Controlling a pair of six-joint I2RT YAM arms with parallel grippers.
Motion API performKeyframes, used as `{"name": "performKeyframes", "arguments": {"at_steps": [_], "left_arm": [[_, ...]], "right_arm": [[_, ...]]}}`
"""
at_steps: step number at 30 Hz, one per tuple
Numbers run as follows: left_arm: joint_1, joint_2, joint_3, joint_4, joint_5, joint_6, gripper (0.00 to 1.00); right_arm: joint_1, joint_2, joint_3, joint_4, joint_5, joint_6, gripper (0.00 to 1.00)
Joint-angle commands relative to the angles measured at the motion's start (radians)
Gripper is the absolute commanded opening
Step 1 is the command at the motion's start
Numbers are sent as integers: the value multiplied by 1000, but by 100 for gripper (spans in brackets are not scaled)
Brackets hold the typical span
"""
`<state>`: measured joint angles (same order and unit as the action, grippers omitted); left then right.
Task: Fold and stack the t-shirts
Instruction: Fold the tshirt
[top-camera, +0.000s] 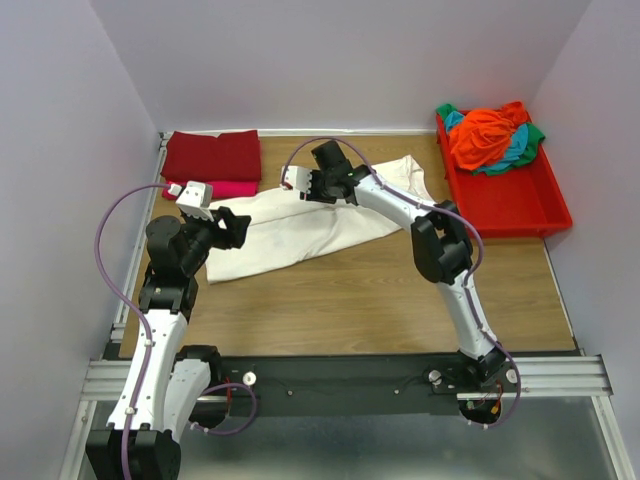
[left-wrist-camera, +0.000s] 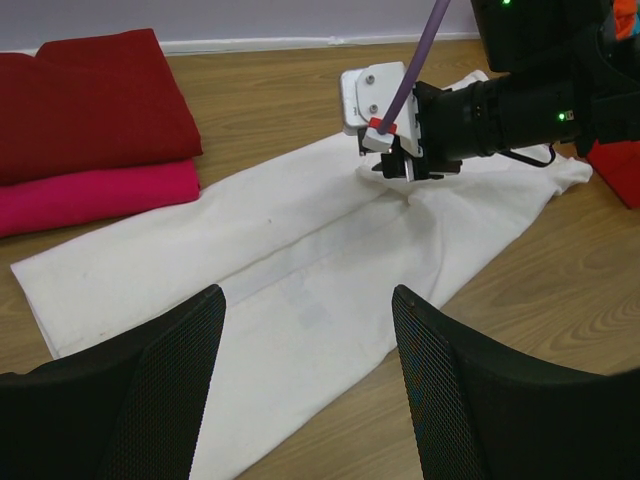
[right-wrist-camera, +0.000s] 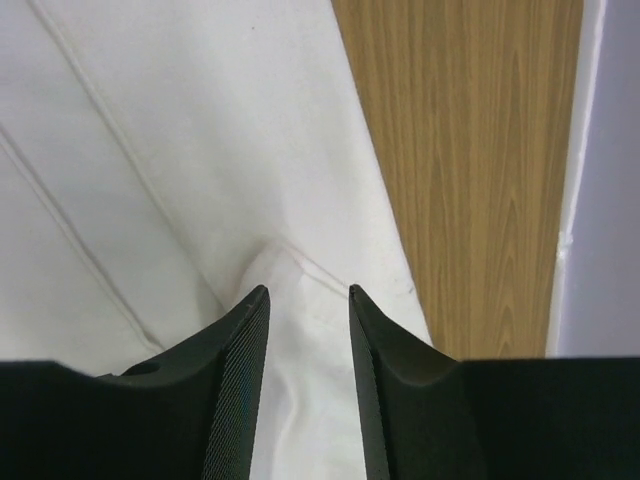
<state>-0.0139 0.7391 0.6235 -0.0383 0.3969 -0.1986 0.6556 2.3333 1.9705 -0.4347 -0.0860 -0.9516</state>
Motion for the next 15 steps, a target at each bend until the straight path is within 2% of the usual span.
{"name": "performKeyframes", "arguments": {"at_steps": [1, 4, 7, 8, 9, 11, 15], "left_arm": [[5, -7, -5, 23, 26, 11, 75], [5, -17, -8, 25, 37, 10, 76], [5, -1, -21, 61, 111, -2, 76], [-9, 25, -21, 75, 156, -8, 75], [-9, 40, -21, 81, 177, -12, 75], [-44, 93, -13, 84, 206, -19, 75], [-132, 201, 10, 84, 250, -41, 75]], "right_arm": [[18, -77, 4, 17, 69, 91, 47], [-10, -203, -85, 14, 59, 149, 53], [-68, -371, -249, -12, -1, 189, 57], [-109, -434, -334, -56, -73, 192, 58], [-109, -434, -373, -77, -74, 189, 58], [-184, -524, -462, -140, -145, 179, 58], [-347, -581, -574, -271, -241, 113, 58]]}}
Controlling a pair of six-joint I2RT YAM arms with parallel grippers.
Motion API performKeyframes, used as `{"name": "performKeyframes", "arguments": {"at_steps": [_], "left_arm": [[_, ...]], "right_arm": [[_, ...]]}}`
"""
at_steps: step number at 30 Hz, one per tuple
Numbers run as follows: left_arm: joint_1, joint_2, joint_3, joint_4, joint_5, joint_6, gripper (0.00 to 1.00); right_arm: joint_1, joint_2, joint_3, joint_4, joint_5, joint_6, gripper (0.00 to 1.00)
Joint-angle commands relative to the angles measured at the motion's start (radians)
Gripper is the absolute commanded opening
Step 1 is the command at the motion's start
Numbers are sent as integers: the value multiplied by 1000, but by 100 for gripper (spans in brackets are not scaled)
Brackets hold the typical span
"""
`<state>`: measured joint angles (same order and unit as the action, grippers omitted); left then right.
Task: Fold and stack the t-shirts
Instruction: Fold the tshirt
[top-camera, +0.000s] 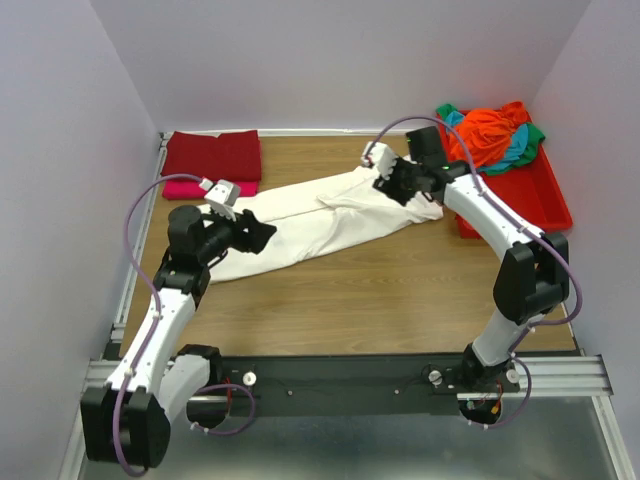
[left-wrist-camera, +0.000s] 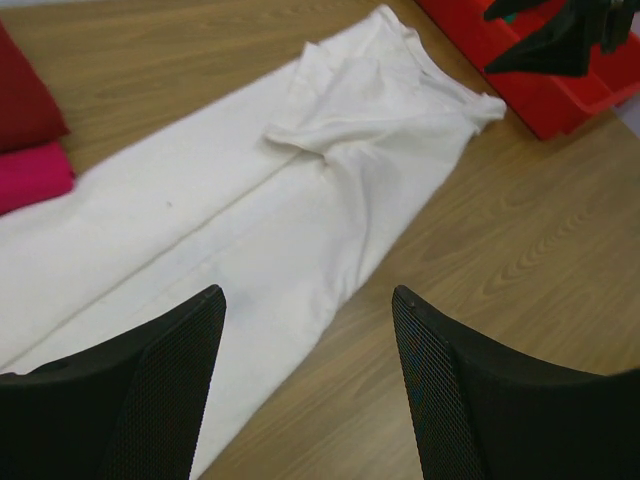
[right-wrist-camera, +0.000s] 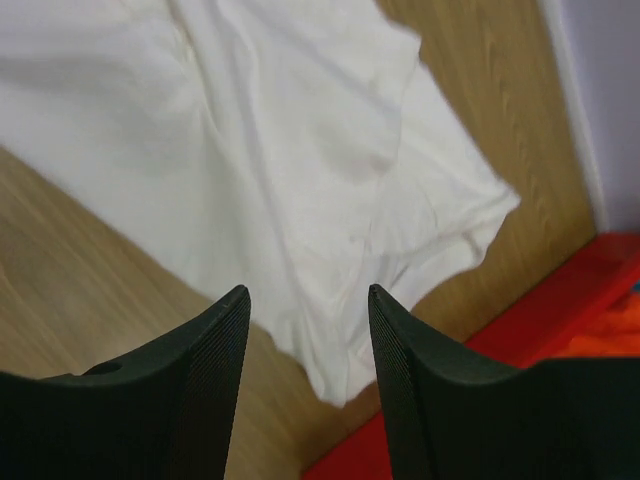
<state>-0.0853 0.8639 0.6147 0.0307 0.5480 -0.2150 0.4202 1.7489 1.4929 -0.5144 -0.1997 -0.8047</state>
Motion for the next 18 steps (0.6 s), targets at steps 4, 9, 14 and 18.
{"name": "performKeyframes", "arguments": {"at_steps": [4, 9, 14, 18], "left_arm": [[-204, 228, 82, 15, 26, -52, 73], [-301, 475, 209, -14, -31, -26, 73], [-364, 644, 325, -81, -117, 38, 73], [-398, 751, 384, -123, -164, 75, 73]], "right_arm": [[-259, 30, -83, -253, -127, -73, 58], [-351, 156, 64, -320, -152, 2, 57], [-362, 233, 147, -361, -150, 32, 56], [-360, 273, 179, -371, -132, 35, 56]]}}
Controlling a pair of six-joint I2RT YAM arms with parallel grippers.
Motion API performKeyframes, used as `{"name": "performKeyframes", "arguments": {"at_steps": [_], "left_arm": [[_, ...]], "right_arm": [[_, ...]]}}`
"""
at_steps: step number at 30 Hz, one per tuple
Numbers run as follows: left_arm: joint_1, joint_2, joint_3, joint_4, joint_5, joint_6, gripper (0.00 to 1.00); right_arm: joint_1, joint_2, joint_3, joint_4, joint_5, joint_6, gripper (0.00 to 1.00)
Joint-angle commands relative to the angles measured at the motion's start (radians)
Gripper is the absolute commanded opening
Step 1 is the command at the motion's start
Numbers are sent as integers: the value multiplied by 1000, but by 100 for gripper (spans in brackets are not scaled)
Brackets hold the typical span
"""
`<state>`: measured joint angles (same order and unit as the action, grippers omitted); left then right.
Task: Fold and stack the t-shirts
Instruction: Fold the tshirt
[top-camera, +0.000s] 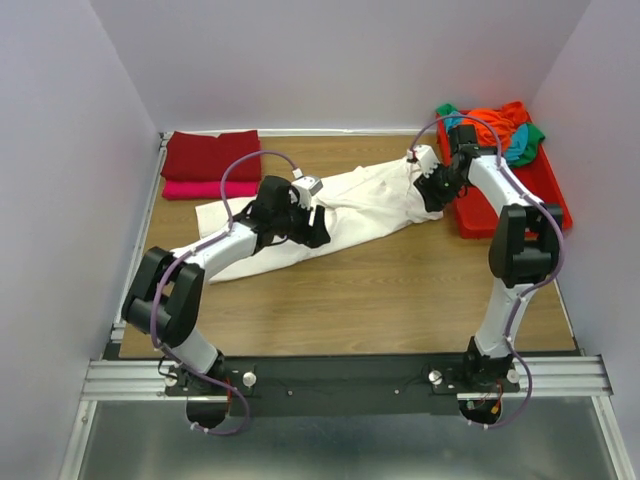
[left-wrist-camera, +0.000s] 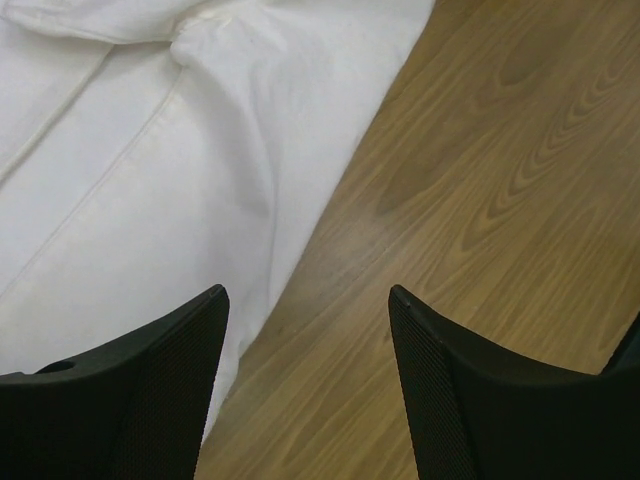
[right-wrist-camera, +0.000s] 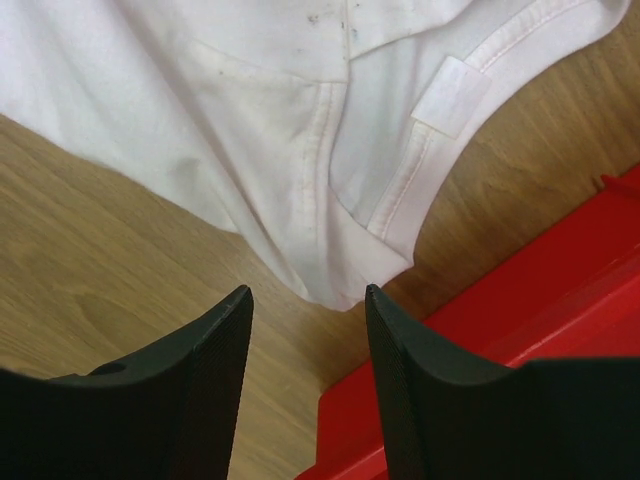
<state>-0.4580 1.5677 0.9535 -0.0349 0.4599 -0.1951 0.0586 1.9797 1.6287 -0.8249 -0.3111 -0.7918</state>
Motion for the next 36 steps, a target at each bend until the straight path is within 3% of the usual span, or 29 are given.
{"name": "performKeyframes", "arguments": {"at_steps": [1, 13, 17, 21, 26, 36], "left_arm": [[-36, 57, 57, -60, -89, 59, 73], [-57, 123, 103, -97, -145, 88, 73], [-56, 121, 100, -109, -165, 95, 73], [-57, 115, 91, -118, -176, 100, 73], [-57, 129, 88, -131, -188, 97, 72], [-67, 202, 142, -195, -199, 121, 67]], "right_arm": [[3, 60, 51, -59, -16, 22, 56], [1, 140, 94, -106, -14, 16, 49], [1, 154, 105, -108, -20, 17, 38], [1, 142, 103, -109, -3, 17, 19], [0, 81, 48, -99, 55, 3, 6], [-13, 7, -32, -54, 93, 43, 1]]}}
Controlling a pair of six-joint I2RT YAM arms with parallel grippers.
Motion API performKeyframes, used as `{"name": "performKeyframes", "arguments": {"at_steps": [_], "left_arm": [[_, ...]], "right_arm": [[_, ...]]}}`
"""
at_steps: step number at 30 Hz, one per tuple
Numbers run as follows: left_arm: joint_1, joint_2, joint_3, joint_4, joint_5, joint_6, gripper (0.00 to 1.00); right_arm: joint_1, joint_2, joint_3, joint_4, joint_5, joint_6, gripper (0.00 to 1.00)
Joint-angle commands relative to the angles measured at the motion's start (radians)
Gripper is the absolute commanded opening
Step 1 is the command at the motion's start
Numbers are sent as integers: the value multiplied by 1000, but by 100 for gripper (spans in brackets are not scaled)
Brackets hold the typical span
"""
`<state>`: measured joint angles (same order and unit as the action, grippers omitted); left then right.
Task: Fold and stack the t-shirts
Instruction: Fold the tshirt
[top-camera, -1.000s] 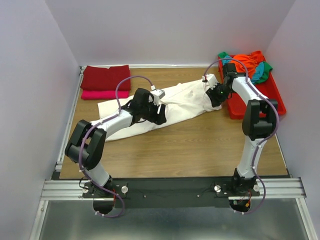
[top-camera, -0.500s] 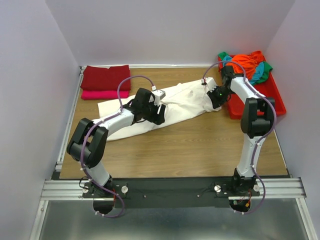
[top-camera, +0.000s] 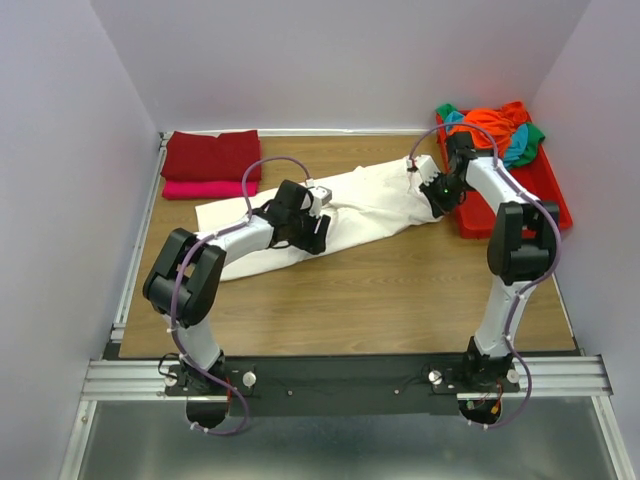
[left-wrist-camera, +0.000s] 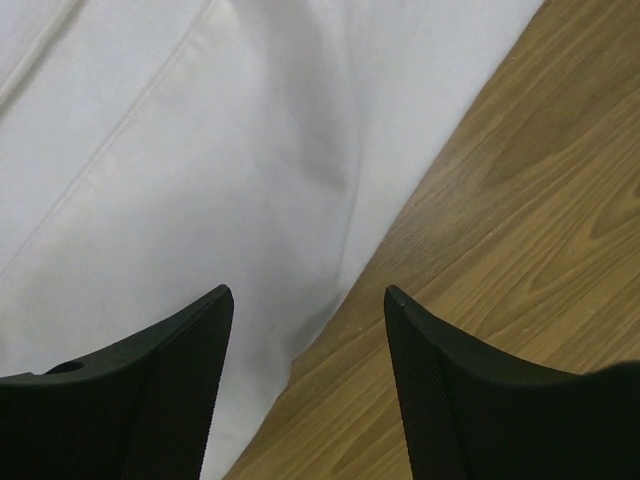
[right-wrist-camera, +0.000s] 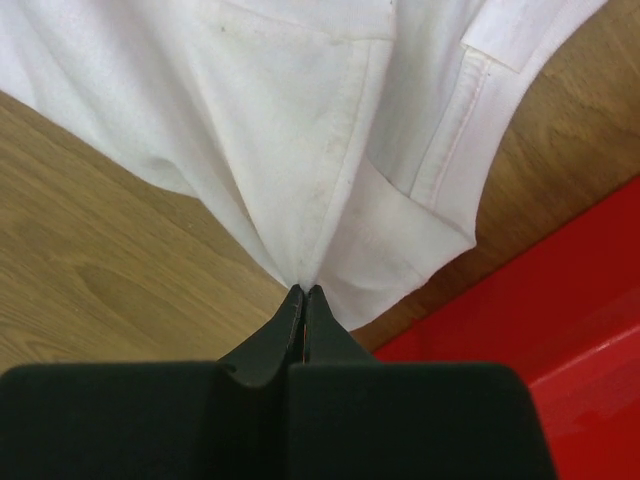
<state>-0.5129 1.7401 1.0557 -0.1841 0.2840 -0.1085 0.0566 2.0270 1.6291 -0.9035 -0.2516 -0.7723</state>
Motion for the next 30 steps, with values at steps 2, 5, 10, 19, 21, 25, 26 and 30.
{"name": "performKeyframes", "arguments": {"at_steps": [2, 5, 10, 19, 21, 25, 26, 30], "left_arm": [[-16, 51, 59, -72, -29, 43, 65], [-19, 61, 61, -80, -43, 50, 63], [-22, 61, 43, -87, -57, 56, 61], [-22, 70, 23, -94, -75, 56, 63], [-22, 79, 23, -97, -77, 53, 63], [-21, 99, 13, -110, -88, 40, 65], [-19, 102, 3, -110, -88, 36, 65], [-19, 105, -19, -109, -83, 32, 66]], "right_arm": [[-12, -45, -43, 34, 35, 28, 1], [-15, -54, -60, 41, 37, 38, 1], [-21, -77, -103, 46, 37, 24, 1], [-52, -132, -175, 104, 44, 33, 1], [-52, -134, -183, 132, 58, 45, 1], [-52, -140, -209, 164, 103, 59, 1], [-52, -146, -213, 170, 112, 57, 1], [-51, -166, -242, 187, 159, 50, 1]]}}
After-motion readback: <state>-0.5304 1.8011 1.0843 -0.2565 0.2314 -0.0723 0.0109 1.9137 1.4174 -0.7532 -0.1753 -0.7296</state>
